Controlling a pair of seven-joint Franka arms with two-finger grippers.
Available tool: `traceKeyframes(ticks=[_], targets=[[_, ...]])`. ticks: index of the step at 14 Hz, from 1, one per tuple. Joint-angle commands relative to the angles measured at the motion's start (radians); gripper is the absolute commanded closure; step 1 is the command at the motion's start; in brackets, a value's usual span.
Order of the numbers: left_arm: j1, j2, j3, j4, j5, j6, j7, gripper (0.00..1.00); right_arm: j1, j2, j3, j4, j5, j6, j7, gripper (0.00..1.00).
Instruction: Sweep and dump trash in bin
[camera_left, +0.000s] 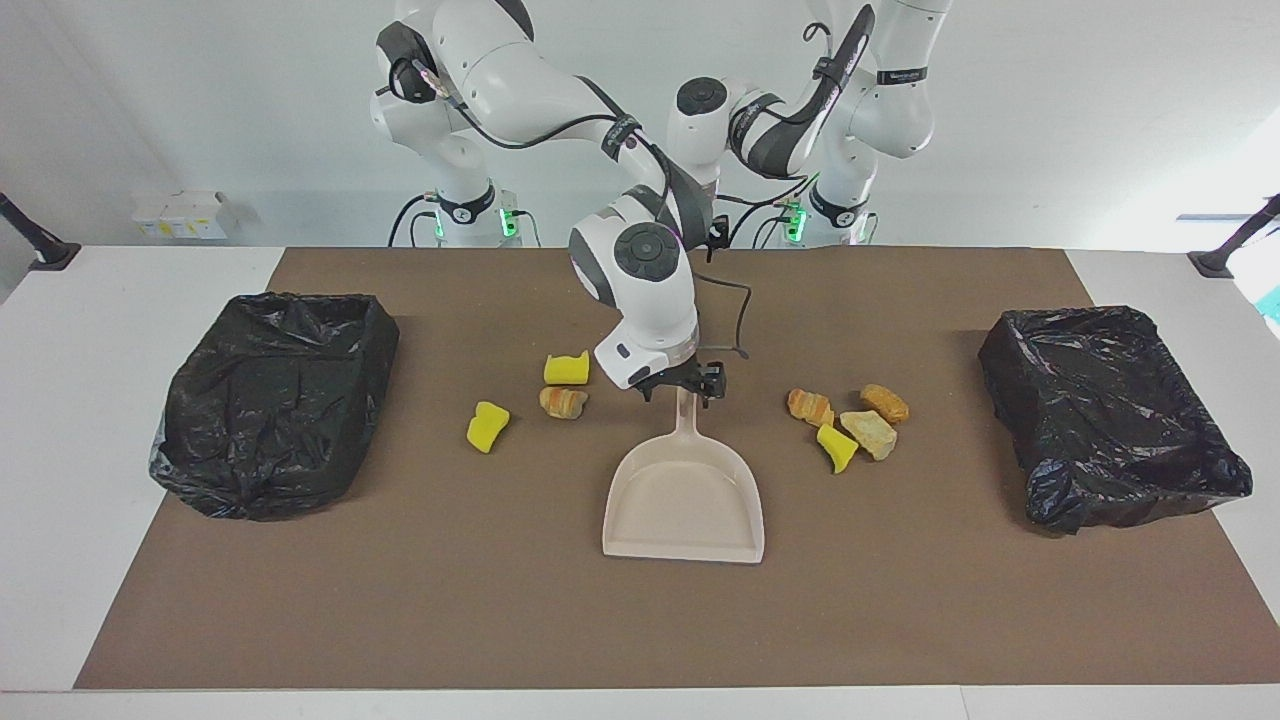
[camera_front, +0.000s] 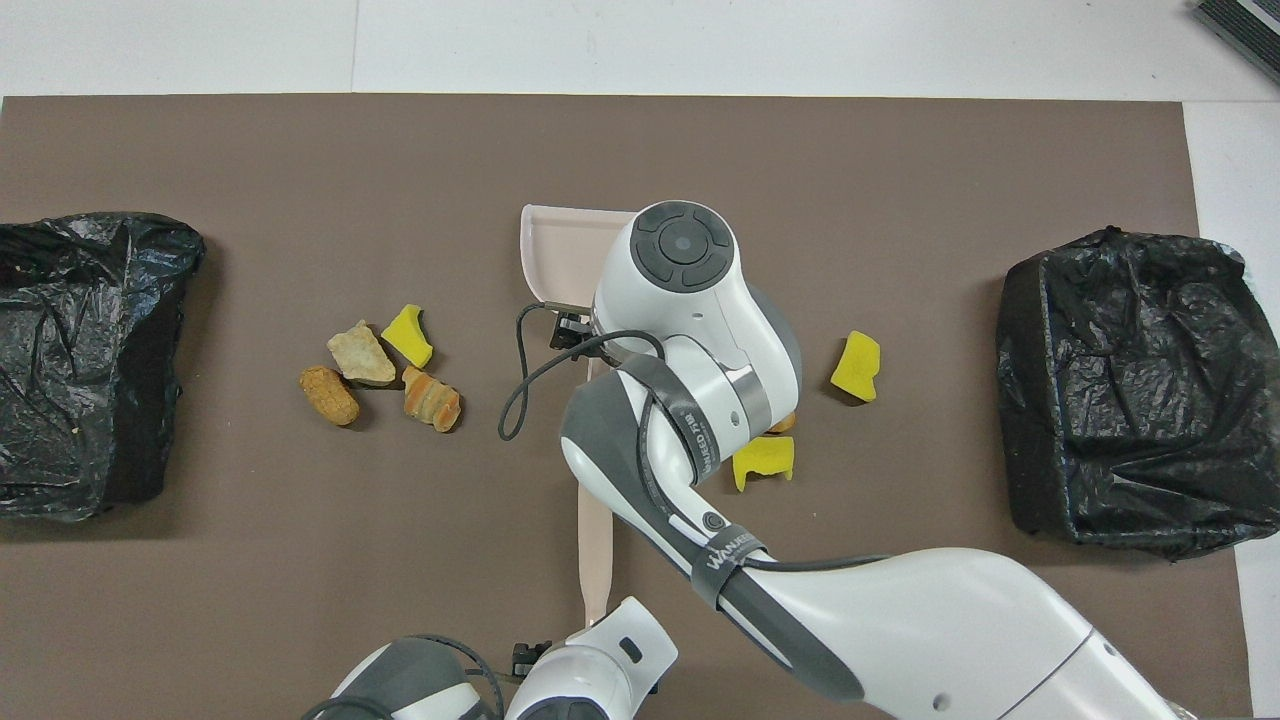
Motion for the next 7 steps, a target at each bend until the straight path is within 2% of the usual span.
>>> traceKeyframes(ticks=[1,2,5,6,7], targets=[[-0.030,-0.007,0.020,-0.023,-0.015,0.021,-0.011,0.07,0.009,0.005,0.000,-0.011,-0.017,0.010,0.026,0.19],[-0.030,-0.004,0.020,-0.023,-0.013,0.020,-0.011,0.24,0.022,0.005,0.000,-0.014,-0.026,0.016,0.026,0.19],[-0.032,-0.006,0.020,-0.023,-0.015,0.013,-0.008,0.60,0.027,0.005,0.000,-0.038,-0.041,0.036,0.026,0.26],[-0.032,-0.006,0.020,-0.023,-0.015,0.012,-0.006,0.73,0.029,0.006,0.000,-0.043,-0.048,0.038,0.024,0.31],[-0.032,-0.006,0.020,-0.023,-0.015,0.010,-0.005,0.88,0.030,0.006,0.000,-0.046,-0.057,0.035,0.012,0.44]])
